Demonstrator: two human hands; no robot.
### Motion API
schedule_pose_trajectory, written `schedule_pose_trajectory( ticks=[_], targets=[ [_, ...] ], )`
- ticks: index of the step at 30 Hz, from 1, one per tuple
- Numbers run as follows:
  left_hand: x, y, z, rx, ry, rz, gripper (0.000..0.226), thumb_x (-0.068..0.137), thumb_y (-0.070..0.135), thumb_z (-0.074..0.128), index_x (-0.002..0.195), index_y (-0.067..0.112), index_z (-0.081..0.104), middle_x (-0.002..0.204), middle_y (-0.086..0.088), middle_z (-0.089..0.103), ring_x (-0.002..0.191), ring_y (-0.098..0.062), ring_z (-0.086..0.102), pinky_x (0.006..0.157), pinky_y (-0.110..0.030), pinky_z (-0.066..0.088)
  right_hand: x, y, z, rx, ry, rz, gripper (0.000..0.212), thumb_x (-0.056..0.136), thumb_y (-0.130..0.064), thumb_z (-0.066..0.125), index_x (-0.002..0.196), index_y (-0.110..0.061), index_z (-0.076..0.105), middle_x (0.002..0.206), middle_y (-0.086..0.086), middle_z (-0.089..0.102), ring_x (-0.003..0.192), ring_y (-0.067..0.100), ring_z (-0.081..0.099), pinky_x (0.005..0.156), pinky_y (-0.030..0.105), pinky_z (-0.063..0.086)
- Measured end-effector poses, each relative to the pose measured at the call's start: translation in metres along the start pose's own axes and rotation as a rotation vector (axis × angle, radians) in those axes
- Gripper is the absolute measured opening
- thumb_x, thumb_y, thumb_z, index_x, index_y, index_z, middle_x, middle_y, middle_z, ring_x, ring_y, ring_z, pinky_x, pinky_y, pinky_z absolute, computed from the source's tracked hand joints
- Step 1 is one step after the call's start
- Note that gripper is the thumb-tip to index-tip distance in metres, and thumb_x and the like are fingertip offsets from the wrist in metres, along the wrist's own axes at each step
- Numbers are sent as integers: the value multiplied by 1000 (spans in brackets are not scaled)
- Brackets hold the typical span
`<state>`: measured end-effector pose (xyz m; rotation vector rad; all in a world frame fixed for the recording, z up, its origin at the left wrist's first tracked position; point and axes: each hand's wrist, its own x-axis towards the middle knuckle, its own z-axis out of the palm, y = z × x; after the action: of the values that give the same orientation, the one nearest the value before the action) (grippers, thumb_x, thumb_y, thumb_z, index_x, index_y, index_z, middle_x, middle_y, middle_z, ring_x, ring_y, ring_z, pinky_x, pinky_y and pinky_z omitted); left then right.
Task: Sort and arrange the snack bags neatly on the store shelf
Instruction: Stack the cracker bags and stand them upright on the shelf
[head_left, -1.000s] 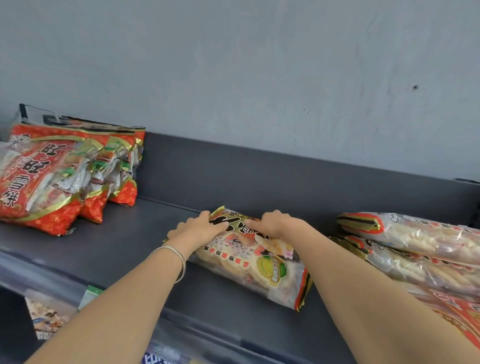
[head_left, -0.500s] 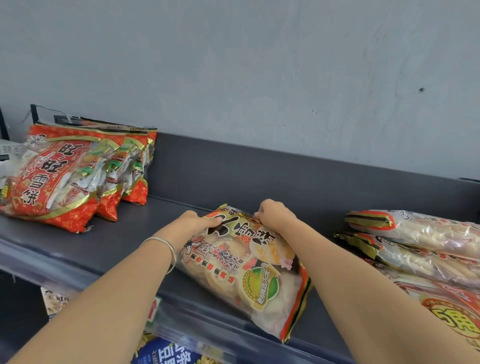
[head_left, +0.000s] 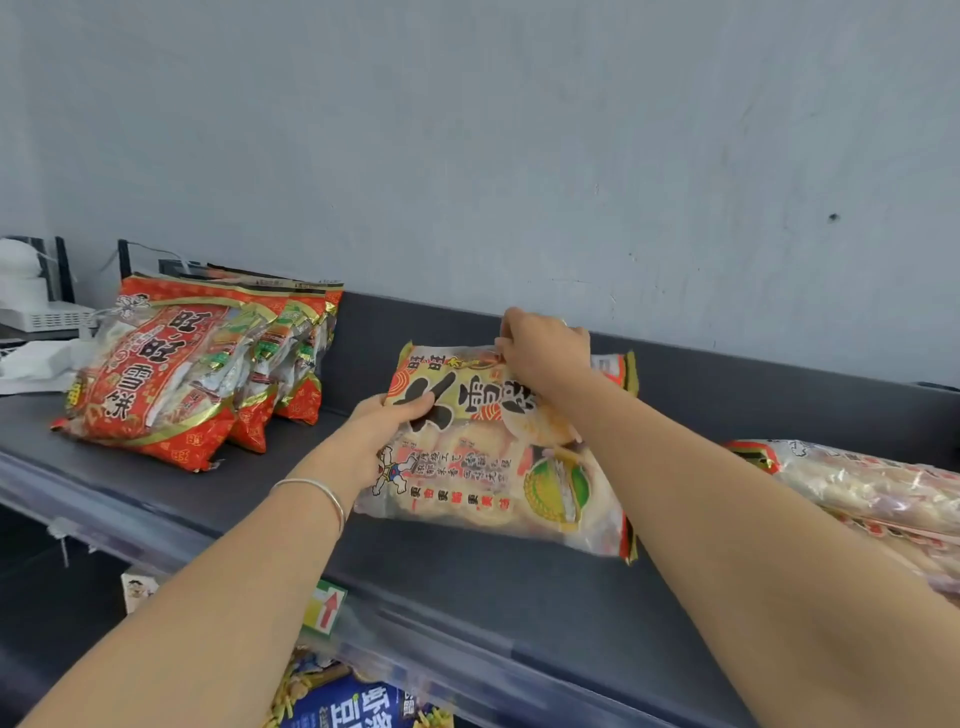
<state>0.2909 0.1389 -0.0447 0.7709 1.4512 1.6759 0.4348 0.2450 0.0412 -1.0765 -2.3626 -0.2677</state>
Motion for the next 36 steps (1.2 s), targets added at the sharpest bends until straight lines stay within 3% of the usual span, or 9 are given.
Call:
schedule_pose_trajectory(
  ticks=[6,13,16,20,24,28,30,33,36],
  targets=[
    [1,27,48,-196,116,64,42,81,22,73,117,7,55,103,-18,68,80,-32,68,67,-45,57,-3,30,-53,-123,50,-45,35,98,-34,39,127,-23,56,135,6,48,128,32,41,107,52,27],
    [-6,45,175,-170,-121,24,15,89,10,60,104,7,59,74,-12,65,48,-22,65,49,-31,56,-40,116,-106,-118,-181,98,30,95,-32,47,121,-25,60,123,2,61,114,27,55,90,40,45],
    [-15,41,232,-72,-199,6,18,90,4,55,107,6,62,77,-15,63,60,-27,61,66,-39,53,-63,158,-125,-92,-261,170,29,93,-27,51,117,-18,65,105,1,66,106,24,59,86,36,48],
    [-23,28,283,27,-203,-19,42,85,9,62,126,6,51,95,-16,64,72,-27,63,62,-37,54,-93,202,-142,-33,-357,204,36,96,-37,50,109,-9,69,90,5,68,88,22,63,91,38,49],
    [-43,26,316,-174,-310,5,53,89,15,60,137,15,37,118,-18,55,81,-24,61,58,-37,59,-119,225,-151,98,-436,214,49,91,-62,44,106,-20,65,109,-3,61,107,21,54,96,35,41],
    [-49,16,332,-65,-349,151,45,87,30,62,130,22,49,131,-3,49,112,-22,52,83,-35,51,-134,239,-154,148,-556,168,70,86,-68,45,144,-28,39,149,-6,40,136,19,37,114,41,27],
    [-50,11,334,115,-278,281,23,89,26,60,109,16,62,118,-5,60,112,-24,54,93,-39,46,-137,246,-149,109,-529,156,69,89,-62,48,146,-24,37,150,-4,40,135,19,39,112,39,28],
    [-56,5,332,190,-119,452,24,94,19,48,81,11,66,90,-6,64,90,-24,57,74,-30,45,-140,250,-129,-22,-345,223,67,89,-69,39,136,-22,49,138,2,53,121,24,51,100,43,41],
    [-68,2,329,202,-72,516,29,98,21,40,87,9,65,93,-4,62,89,-18,53,75,-27,38,-146,252,-112,-168,-146,266,60,90,-71,28,109,-23,58,117,3,63,105,26,57,84,42,39]
  ],
)
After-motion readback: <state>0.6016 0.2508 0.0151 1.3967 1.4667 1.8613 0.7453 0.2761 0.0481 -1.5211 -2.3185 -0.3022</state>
